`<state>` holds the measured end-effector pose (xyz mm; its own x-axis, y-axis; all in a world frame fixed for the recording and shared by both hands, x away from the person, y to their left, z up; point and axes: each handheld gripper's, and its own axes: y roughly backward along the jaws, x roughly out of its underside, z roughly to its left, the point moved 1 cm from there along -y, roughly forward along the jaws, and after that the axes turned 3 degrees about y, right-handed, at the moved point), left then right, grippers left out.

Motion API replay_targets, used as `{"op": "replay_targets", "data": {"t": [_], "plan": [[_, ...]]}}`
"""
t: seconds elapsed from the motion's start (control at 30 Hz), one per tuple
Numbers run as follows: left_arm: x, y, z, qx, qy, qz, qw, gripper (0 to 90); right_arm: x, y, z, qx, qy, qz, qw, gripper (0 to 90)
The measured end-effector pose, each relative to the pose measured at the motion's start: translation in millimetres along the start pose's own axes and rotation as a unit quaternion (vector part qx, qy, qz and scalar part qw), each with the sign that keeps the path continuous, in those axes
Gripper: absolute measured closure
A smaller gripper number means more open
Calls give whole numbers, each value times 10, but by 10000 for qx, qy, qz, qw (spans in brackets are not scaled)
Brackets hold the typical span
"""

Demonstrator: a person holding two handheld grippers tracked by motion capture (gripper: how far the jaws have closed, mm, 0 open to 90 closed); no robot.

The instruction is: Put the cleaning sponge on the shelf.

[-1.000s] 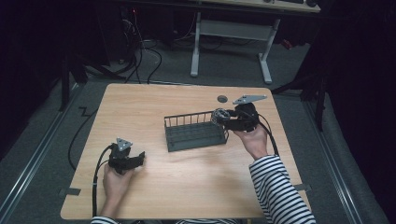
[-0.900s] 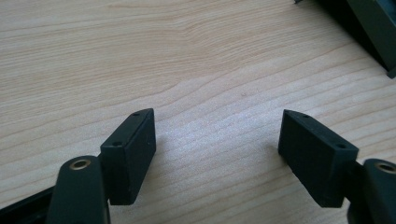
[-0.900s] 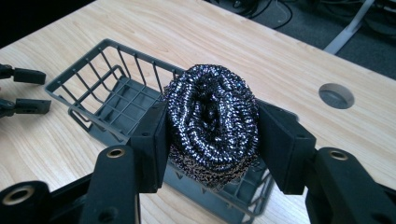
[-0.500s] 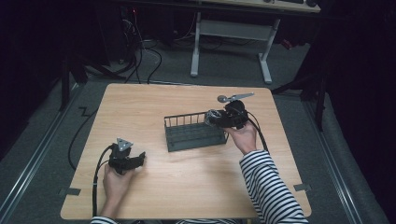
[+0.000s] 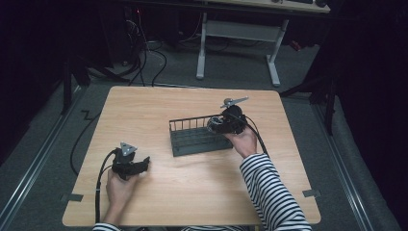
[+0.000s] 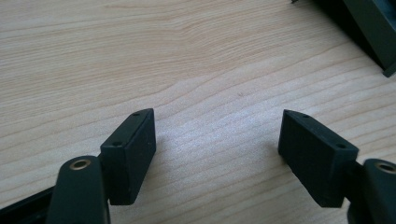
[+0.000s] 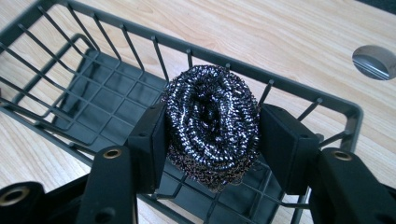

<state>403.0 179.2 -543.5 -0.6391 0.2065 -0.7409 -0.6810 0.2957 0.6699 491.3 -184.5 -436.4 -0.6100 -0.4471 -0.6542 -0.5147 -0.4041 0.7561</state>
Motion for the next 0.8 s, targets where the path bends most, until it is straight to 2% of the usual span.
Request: {"op": "replay_targets", "data": {"t": [0.3,0.37,0.6,0.8], "plan": [[0,-1,-1,-4,1,-3,10000,281,-17,-73,40,7,15,131,9999,434],[0,-1,-1,-3,1,-2,10000,280,-15,-97,51,33,112,179,9998,431],[0,0,-1,2,-2,3,10000,281,-3,-130,32,-19,-8,273,9996,431],[0,0,-1,2,-3,4,10000,280,11,-144,12,-37,-25,337,9994,348]]}}
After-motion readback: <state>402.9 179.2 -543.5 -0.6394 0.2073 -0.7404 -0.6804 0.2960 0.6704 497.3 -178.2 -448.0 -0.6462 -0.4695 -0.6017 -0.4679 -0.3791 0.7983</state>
